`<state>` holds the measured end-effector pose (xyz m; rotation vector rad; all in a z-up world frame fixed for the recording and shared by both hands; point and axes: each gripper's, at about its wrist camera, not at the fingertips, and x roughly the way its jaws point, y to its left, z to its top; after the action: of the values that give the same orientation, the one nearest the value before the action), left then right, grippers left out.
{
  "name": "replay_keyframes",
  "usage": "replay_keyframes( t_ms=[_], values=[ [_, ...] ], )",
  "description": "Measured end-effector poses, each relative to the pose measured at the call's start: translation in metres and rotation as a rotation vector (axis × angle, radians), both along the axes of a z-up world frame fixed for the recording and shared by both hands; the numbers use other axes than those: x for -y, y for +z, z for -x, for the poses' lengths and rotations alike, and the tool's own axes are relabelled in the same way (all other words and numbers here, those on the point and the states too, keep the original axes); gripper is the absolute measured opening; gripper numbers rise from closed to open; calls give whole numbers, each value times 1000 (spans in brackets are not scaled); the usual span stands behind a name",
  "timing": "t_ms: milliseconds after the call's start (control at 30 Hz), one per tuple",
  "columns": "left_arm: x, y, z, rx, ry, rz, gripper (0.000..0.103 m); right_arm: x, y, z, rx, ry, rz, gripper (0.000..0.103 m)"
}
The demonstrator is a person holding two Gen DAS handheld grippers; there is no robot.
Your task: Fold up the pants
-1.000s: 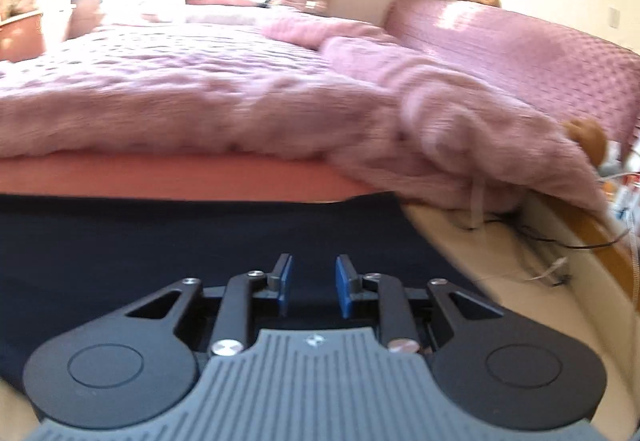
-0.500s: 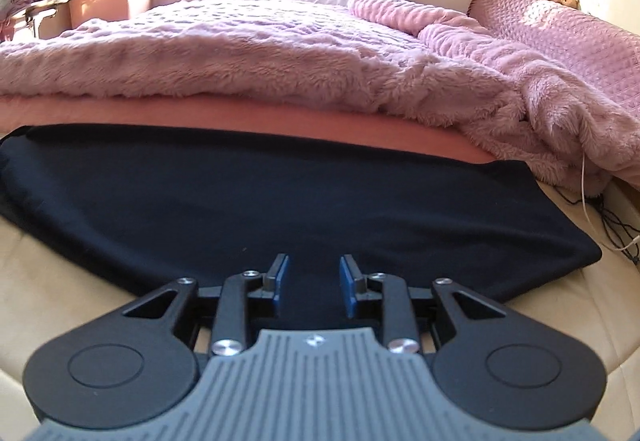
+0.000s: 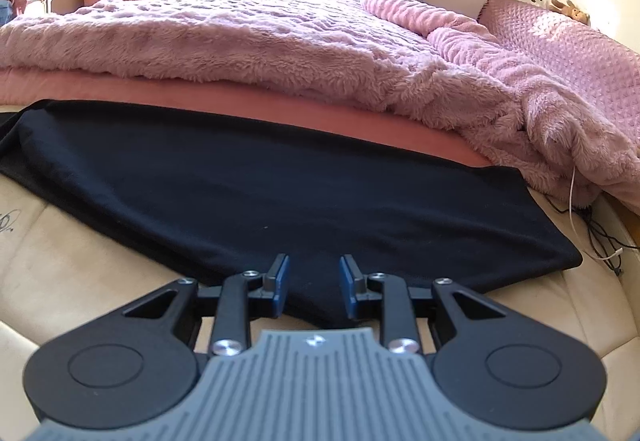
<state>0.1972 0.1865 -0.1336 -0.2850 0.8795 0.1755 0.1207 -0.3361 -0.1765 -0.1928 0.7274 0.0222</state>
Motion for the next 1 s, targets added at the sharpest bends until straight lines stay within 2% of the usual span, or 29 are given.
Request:
replay_keyframes(
  t_ms=[167,300,433,567,767,867,933,1000],
  values=[
    [3,40,-1,70,-27,-71,0,-8,1,4,-8,27,20,22],
    [-2,75,-18,115,-54,-125,0,-12,4,3,-5,34,25,22],
    [-18,100,-56,93,-80,-209,0,-14,6,2,0,40,34,22],
    [-46,94,-102,10,-75,-233,0,-11,5,1,-4,25,45,22],
    [-75,50,-148,-99,-46,-253,1,-1,1,-4,-23,-13,61,22],
    [-80,36,-155,-112,-3,-291,5,0,0,-8,-27,-28,69,22],
    [-84,34,-153,-98,20,-256,16,-2,-1,-9,-28,-22,79,22],
    [-83,37,-143,-76,17,-230,16,-5,-2,-11,-28,-8,92,22]
  ],
)
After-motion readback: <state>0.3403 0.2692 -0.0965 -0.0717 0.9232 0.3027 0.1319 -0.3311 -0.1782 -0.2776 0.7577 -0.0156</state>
